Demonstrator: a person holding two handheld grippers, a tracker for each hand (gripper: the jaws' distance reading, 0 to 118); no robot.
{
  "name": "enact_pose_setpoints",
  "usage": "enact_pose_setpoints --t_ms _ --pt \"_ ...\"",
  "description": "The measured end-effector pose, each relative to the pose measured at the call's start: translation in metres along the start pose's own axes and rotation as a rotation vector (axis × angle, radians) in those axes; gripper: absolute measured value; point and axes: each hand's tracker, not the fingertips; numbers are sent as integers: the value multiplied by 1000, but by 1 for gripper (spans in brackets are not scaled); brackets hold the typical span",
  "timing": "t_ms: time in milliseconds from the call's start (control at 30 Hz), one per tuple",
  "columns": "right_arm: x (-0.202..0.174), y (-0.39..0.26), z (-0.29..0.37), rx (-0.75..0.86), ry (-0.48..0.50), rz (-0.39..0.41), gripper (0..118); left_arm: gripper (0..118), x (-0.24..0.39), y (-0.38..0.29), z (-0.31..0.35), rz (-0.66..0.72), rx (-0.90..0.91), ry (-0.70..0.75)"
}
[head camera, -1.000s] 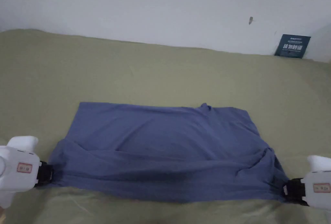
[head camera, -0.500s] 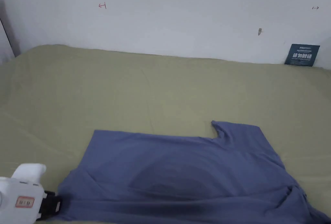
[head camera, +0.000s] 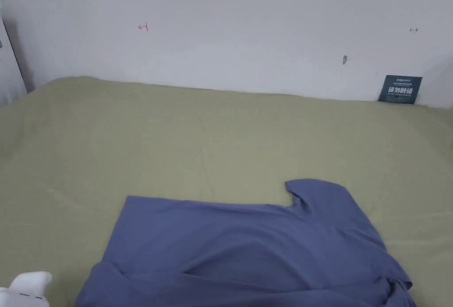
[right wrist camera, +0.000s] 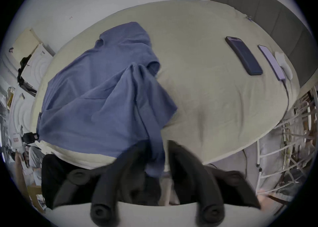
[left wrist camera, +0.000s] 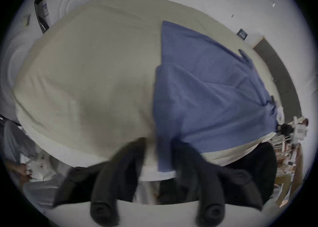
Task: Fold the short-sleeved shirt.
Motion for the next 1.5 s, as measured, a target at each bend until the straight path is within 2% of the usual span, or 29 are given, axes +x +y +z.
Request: enact_pose_setpoints --t_ms 33,67,133,200,233,333,400,433,500,600,667,767,900,1100,1133,1167,1200,1233,1267,1300,1433,1500 --pt "0 3 8 1 -61 20 46 53 -1 -1 8 -3 -2 20" --pt "-1 7 16 15 -87 40 55 56 -4 0 17 11 26 -2" --pt "-3 18 32 60 -80 52 56 57 -4 8 38 27 70 -22" --pt "-14 31 45 85 -64 62 69 60 11 20 56 -5 118 18" --pt "-24 38 49 98 -48 91 75 60 20 28 62 -33 134 29" --pt "-61 57 50 118 -47 204 74 60 54 47 71 -93 166 9" --pt "-80 71 37 108 -82 249 68 57 72 60 66 -109 171 5" --pt "-92 76 32 106 -80 259 59 49 82 66 61 -109 171 6" --pt "-113 84 23 114 -71 265 2 1 98 76 53 -116 189 -5" --pt "-133 92 10 143 -55 225 0 0 118 85 46 -98 227 31" --pt "-142 93 6 147 -41 229 0 0 122 94 46 -84 247 13" --pt "-151 101 -5 138 -28 231 0 0 118 131 40 -75 247 -13" --pt "-159 112 -19 119 -20 228 0 0 113 195 23 -83 229 33" --pt "-164 130 -35 96 2 237 0 0 95 288 -49 -43 72 100" --pt "-162 135 -37 94 8 238 0 0 92 299 -62 -20 29 64" --pt "-160 139 -39 91 12 238 0 7 88 306 -74 -3 1 35" --pt "-158 143 -41 89 12 236 0 27 84 312 -85 31 -29 1" --pt "-155 148 -43 83 10 234 0 65 82 315 -96 37 -53 2" --pt "-151 153 -45 77 13 228 0 108 82 317 -106 36 -62 20" --pt "-147 159 -48 70 21 220 0 114 80 319 -115 39 -75 22" --pt "-133 190 -56 56 8 189 0 110 86 314 -134 33 -133 61" --pt "-124 208 -62 59 -14 180 0 91 85 311 -137 28 -142 70"
